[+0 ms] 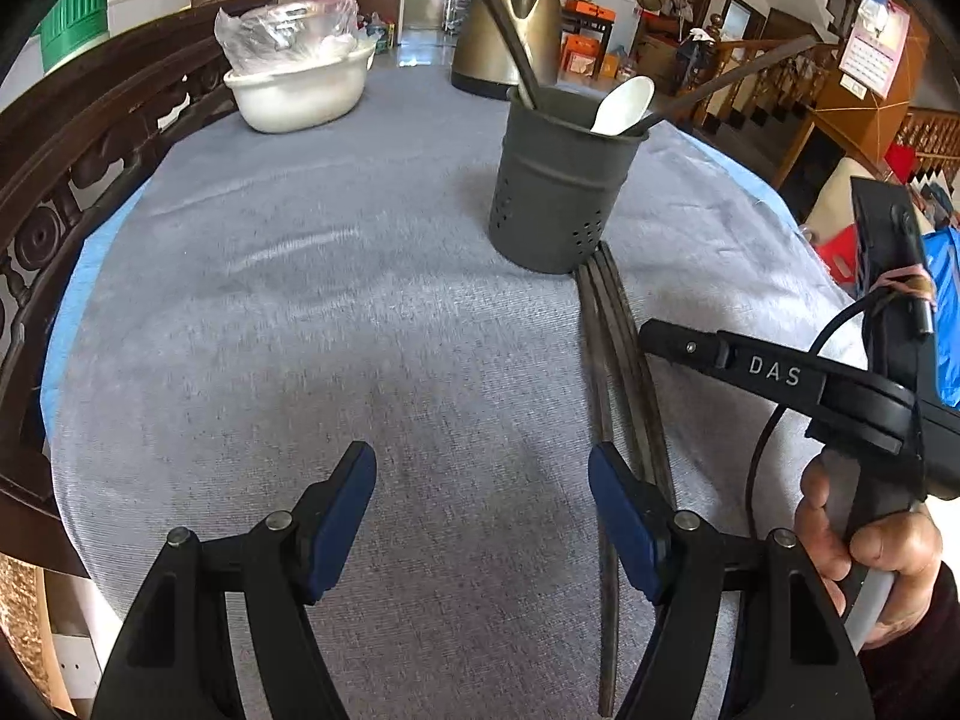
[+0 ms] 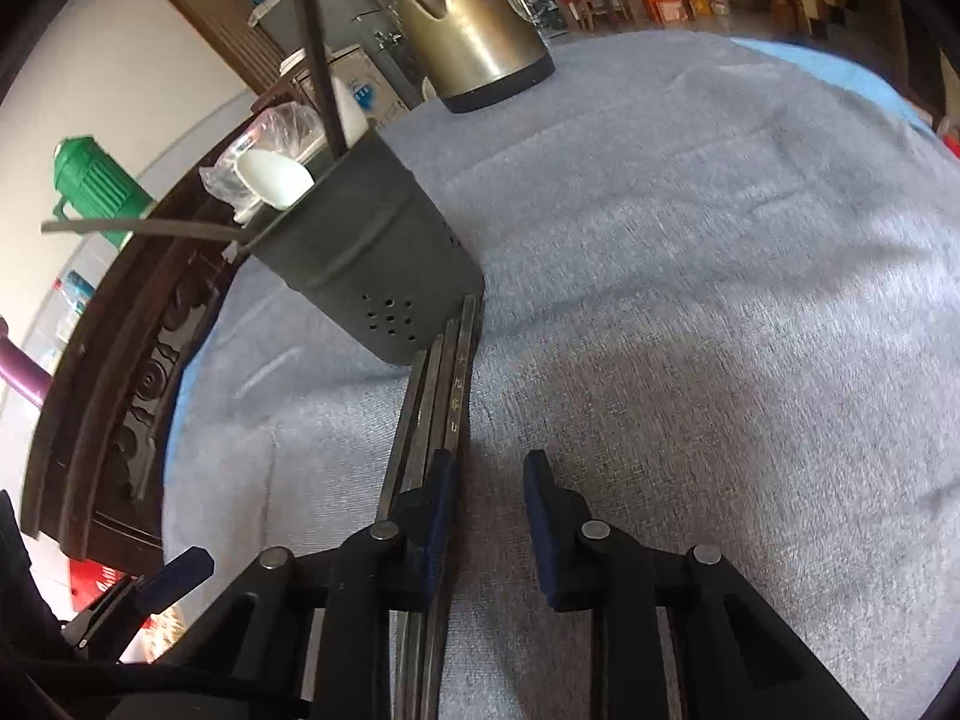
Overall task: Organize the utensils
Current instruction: 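Close the right tool on another dark chopstick from the bundle, then close the left tool on a dark chopstick while the right tool holds its chopstick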
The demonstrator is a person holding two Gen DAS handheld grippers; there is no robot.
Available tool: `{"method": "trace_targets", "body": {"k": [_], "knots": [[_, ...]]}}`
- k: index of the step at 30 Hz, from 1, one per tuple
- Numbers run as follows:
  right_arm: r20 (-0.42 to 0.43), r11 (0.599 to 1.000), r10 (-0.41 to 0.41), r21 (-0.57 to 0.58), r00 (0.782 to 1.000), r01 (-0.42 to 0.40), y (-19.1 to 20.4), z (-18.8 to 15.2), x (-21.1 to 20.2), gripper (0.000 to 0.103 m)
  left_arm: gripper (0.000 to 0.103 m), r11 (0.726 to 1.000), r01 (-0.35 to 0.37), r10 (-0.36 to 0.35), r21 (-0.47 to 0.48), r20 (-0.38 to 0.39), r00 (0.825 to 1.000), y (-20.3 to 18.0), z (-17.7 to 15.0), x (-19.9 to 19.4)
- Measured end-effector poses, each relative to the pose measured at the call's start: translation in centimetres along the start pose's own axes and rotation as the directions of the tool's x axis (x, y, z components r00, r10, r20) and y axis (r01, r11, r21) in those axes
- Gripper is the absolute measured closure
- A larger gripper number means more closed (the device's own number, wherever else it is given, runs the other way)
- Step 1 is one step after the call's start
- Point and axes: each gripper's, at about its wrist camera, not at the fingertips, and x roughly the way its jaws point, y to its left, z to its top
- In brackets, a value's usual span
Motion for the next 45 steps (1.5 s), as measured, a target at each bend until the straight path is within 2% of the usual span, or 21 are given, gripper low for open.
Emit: {"method": "trace_targets", "body": {"k": [8,16,21,25,27,29,31,38,41,45], "knots": [[0.003,0.994,-0.051,-0.092,0.999,0.051,1.9,0.2,0.4,0.077,0.029,0.999,-0.014,0.014,-0.032,0.002,1.000,0.9,0.6,0.0],[0.022,0.976,-0.168,-0.135,0.986,0.169,1.5,0.2,-0.6,0.077,0.029,1.000,-0.001,0.001,-0.013,0.002,1.000,0.4,0.6,-0.1],[-0.009,0.986,-0.151,-0.070,0.988,0.150,-0.5,0.8,-1.3,0.077,0.029,0.998,0.056,-0.056,0.006,-0.017,0.998,-0.3,1.4,0.6],[-0.012,0.995,-0.100,-0.001,0.995,0.100,-2.1,1.3,-2.1,0.077,0.030,0.997,0.081,-0.080,0.021,-0.043,0.996,-1.0,2.1,1.6],[-0.011,0.996,-0.086,0.029,0.996,0.087,-2.8,1.5,-2.4,0.077,0.033,0.994,0.105,-0.104,0.020,-0.058,0.993,-1.2,2.3,2.2],[-0.010,0.996,-0.067,0.053,0.998,0.067,-3.4,1.8,-2.5,0.077,0.042,0.994,0.106,-0.104,0.030,-0.071,0.992,-1.4,2.5,2.7],[-0.010,0.996,-0.055,0.069,0.998,0.055,-3.4,2.1,-2.2,0.077,0.047,0.993,0.114,-0.111,0.032,-0.090,0.990,-1.7,2.8,3.4],[-0.040,0.994,-0.064,0.083,0.997,0.067,-3.0,3.7,-0.8,0.077,0.047,0.987,0.155,-0.151,0.031,-0.112,0.982,-2.4,3.5,4.4],[-0.049,0.994,-0.073,0.077,0.996,0.077,-2.6,4.0,-0.1,0.077,0.047,0.988,0.152,-0.146,0.039,-0.120,0.982,-2.7,3.8,5.0],[-0.048,0.992,-0.118,0.038,0.992,0.120,-1.8,3.9,0.5,0.085,0.047,0.988,0.148,-0.142,0.038,-0.125,0.982,-3.0,4.2,5.7]]}}
